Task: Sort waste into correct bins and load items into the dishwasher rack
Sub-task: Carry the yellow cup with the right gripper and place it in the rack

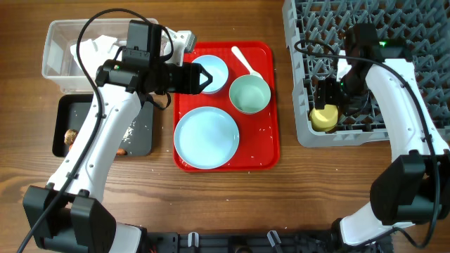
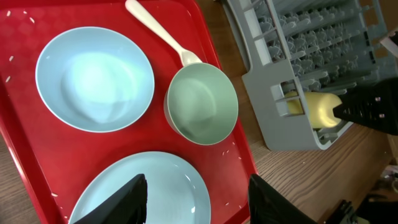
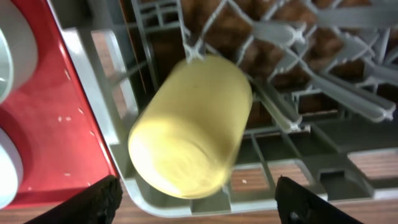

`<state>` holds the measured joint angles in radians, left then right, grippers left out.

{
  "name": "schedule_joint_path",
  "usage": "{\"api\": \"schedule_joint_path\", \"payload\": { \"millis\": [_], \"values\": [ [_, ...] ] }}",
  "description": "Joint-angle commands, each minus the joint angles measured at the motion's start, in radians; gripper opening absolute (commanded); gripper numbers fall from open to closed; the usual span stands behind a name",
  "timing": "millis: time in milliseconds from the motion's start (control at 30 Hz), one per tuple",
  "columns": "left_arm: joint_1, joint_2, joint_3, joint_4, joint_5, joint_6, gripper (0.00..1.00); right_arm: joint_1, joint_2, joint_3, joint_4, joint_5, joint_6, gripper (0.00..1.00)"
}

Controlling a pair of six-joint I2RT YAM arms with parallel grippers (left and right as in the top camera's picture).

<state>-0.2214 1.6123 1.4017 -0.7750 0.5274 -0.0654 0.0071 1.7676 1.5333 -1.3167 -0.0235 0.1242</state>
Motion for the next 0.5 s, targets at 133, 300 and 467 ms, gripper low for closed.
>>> {"api": "schedule_joint_path", "payload": {
  "millis": [133,300,467],
  "values": [
    [0.0,0.01,0.003,-0.001,-0.006,0.005,0.54,0.003,0.011,0.03,0.024,-0.034,0.009,0.84],
    [0.0,0.01,0.003,-0.001,-0.006,0.005,0.57,0.003,-0.034,0.152,0.0,-0.071,0.005,0.84],
    [0.0,0.01,0.003,-0.001,-0.041,0.005,0.56,0.043,-0.106,0.286,0.007,-0.168,-0.029,0.84]
  ]
}}
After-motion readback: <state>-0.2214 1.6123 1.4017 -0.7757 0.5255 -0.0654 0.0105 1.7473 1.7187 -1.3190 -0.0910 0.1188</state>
